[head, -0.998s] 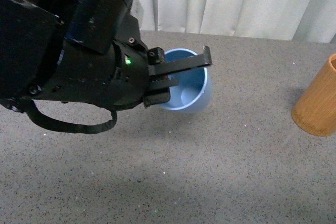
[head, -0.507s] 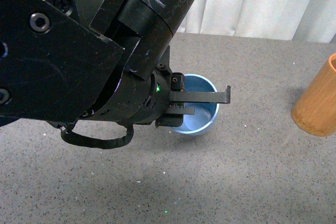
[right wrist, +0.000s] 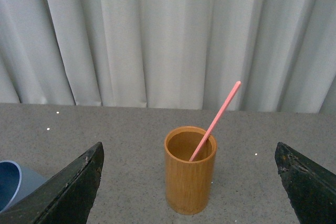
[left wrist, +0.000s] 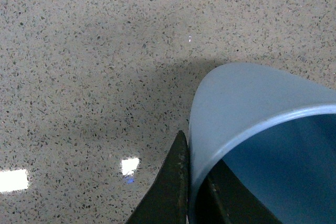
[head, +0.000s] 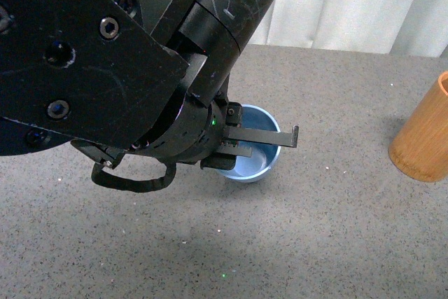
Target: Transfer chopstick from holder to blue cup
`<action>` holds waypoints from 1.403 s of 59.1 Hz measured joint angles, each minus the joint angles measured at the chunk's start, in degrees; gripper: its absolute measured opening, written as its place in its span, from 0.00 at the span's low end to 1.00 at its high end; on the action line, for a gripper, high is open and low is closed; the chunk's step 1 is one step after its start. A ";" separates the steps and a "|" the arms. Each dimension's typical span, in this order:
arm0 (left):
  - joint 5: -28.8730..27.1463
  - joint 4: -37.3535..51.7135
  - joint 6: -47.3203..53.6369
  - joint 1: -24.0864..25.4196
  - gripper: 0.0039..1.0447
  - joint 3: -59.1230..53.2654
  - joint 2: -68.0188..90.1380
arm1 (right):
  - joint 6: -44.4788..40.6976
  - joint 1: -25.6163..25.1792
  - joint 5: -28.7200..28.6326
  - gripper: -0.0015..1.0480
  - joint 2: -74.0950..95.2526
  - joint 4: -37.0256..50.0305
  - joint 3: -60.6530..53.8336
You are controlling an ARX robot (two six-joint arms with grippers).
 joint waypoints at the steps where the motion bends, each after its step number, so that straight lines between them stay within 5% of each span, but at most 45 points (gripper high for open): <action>1: 0.02 -0.02 0.00 0.00 0.03 0.04 0.09 | 0.02 0.00 0.00 0.91 0.00 0.00 0.00; 18: 0.02 -0.37 -0.04 0.00 0.04 0.20 0.57 | 0.00 0.00 0.00 0.91 0.00 0.00 0.00; 55: -0.04 -1.18 -0.37 0.37 0.96 2.32 0.68 | 0.00 0.00 0.00 0.91 0.00 0.00 0.00; 83: 0.09 -2.23 -0.85 0.37 0.94 4.28 0.68 | 0.02 0.00 0.00 0.91 0.00 0.00 0.00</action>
